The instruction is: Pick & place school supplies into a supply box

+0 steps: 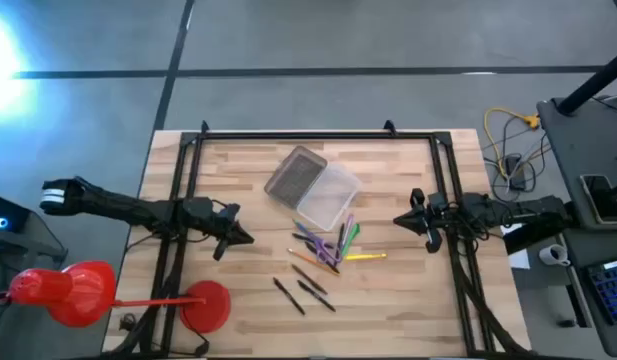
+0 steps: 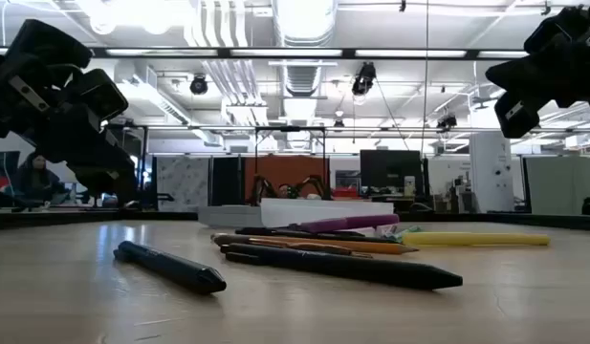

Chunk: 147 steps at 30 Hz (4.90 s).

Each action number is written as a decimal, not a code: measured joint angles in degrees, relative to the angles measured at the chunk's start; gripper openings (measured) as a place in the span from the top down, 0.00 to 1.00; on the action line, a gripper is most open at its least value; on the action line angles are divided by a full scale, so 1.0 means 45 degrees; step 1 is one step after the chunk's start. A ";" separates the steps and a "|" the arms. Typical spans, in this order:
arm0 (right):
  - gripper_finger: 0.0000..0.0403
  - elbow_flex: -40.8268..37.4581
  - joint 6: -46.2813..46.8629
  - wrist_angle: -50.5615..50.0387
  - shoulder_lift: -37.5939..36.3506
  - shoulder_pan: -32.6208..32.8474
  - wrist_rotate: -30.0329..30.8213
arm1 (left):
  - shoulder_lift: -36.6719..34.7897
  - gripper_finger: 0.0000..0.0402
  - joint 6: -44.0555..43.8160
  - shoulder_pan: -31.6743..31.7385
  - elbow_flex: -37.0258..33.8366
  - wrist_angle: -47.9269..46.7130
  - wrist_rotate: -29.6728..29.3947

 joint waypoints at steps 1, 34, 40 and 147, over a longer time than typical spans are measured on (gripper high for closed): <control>0.98 0.0000 0.0000 0.0000 -0.0001 -0.0005 -0.0004 | 0.0000 1.00 -0.0002 0.0000 0.0000 0.0002 0.0000; 0.98 0.0000 0.0000 0.0000 -0.0002 -0.0002 -0.0004 | 0.0000 1.00 0.0000 0.0000 0.0000 -0.0001 -0.0001; 0.98 0.0002 0.0000 0.0000 0.0000 -0.0002 -0.0002 | -0.0001 1.00 0.0000 0.0000 0.0000 0.0003 0.0001; 0.58 1.1132 -0.0413 -0.6420 2.1756 0.2963 0.2176 | 0.0000 1.00 0.0000 0.0000 0.0000 -0.0008 -0.0001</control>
